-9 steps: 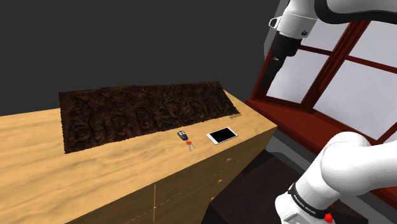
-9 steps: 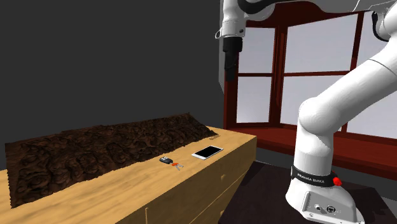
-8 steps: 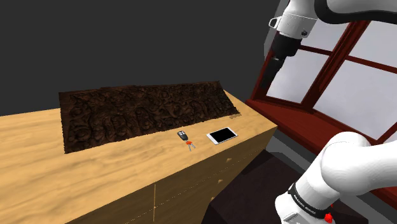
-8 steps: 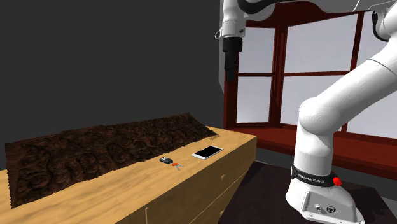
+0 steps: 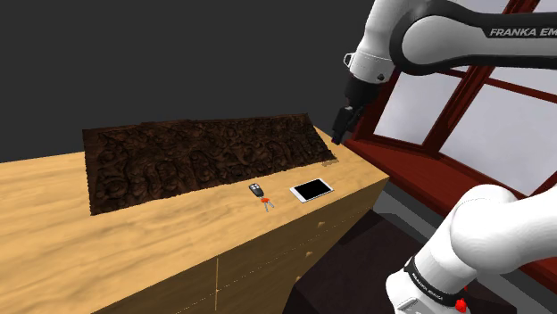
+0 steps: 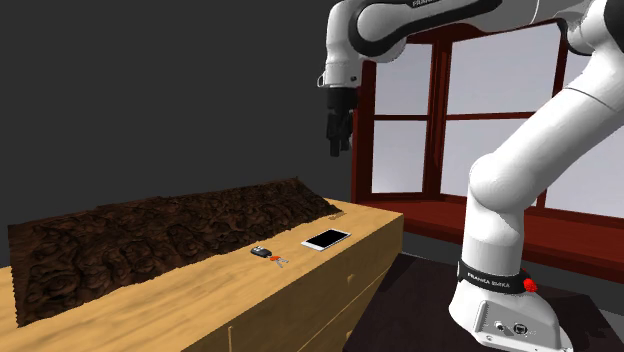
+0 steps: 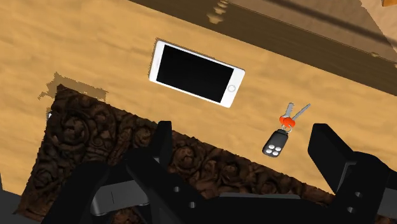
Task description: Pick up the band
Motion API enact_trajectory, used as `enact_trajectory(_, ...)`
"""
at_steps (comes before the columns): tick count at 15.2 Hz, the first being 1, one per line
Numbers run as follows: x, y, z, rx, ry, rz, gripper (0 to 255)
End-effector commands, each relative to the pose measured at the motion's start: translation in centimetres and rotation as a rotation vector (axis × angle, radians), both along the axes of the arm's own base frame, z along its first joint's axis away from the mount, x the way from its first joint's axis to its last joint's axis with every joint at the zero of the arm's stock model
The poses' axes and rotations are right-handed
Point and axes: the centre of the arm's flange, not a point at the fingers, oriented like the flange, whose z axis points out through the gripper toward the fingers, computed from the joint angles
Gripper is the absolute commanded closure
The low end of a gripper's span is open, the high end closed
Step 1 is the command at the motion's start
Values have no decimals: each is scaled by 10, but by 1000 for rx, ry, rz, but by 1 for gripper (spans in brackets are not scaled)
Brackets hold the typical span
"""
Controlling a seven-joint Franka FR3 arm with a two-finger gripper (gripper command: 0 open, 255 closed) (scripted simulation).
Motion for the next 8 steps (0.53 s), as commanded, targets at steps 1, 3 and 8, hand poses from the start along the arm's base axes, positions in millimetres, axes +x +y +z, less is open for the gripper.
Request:
enact_trajectory(1, 13, 10, -21, 3, -3, -13, 0)
enact_trajectory(3, 26, 22, -40, 5, -4, -25, 0)
enact_trajectory(8, 59, 49, -90, 11, -7, -55, 0)
